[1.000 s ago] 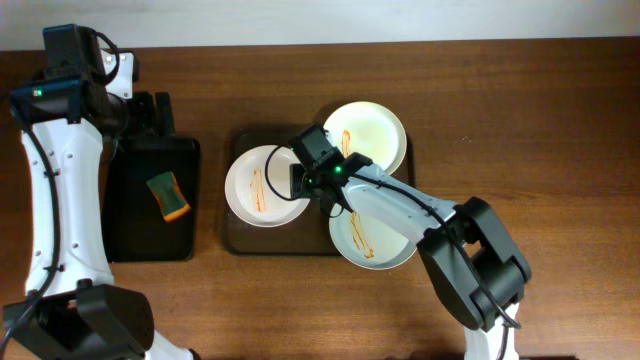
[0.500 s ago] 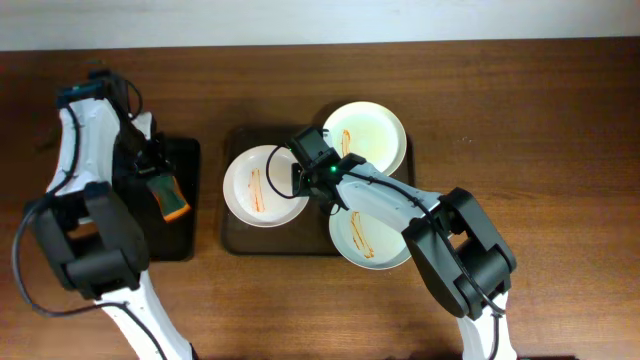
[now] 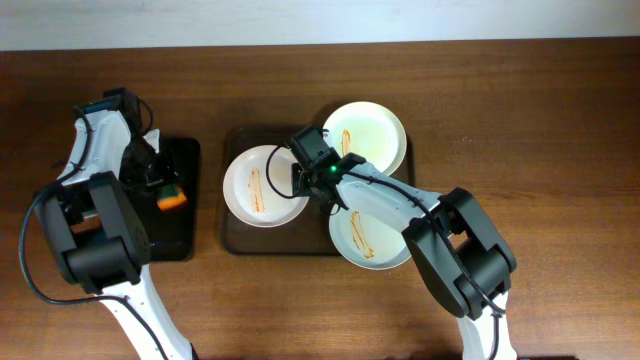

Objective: Clean dirty plates on tray and stack at the side
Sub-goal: 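Scrub the left plate with the sponge while the right gripper holds it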

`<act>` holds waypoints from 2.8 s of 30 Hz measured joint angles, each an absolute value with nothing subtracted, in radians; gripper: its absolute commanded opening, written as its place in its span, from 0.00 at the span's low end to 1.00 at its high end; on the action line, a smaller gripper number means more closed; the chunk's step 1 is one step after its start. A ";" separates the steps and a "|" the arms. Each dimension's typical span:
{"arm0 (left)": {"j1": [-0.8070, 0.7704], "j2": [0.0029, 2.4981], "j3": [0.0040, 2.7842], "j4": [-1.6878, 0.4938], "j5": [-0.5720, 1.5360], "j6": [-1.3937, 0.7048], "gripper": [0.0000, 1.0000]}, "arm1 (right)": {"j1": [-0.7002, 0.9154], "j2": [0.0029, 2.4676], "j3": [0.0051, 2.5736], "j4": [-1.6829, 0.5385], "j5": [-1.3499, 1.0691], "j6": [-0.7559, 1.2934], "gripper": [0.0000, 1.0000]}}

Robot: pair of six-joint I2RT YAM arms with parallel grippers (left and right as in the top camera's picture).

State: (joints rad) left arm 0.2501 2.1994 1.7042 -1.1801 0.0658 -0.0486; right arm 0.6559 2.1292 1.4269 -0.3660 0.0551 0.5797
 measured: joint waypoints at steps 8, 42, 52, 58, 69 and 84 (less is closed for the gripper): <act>0.250 2.199 1.707 -1.158 -0.032 -0.050 0.42 | 0.656 2.129 1.427 -0.366 0.056 0.580 0.05; -0.124 2.035 1.395 -0.967 0.233 -0.024 0.00 | 0.550 2.133 1.428 -0.412 -0.282 0.598 0.04; -0.122 2.035 1.376 -0.862 0.393 0.053 0.00 | 0.549 2.133 1.428 -0.412 -0.276 0.603 0.04; -0.135 2.034 1.370 -0.716 0.217 -0.057 0.00 | 0.549 2.133 1.428 -0.412 -0.274 0.613 0.04; -0.122 2.024 1.376 -0.953 0.369 0.004 0.00 | 0.550 2.133 1.428 -0.422 -0.275 0.600 0.04; -0.130 2.022 1.390 -0.958 0.124 -0.136 0.00 | 0.550 2.133 1.428 -0.426 -0.279 0.596 0.04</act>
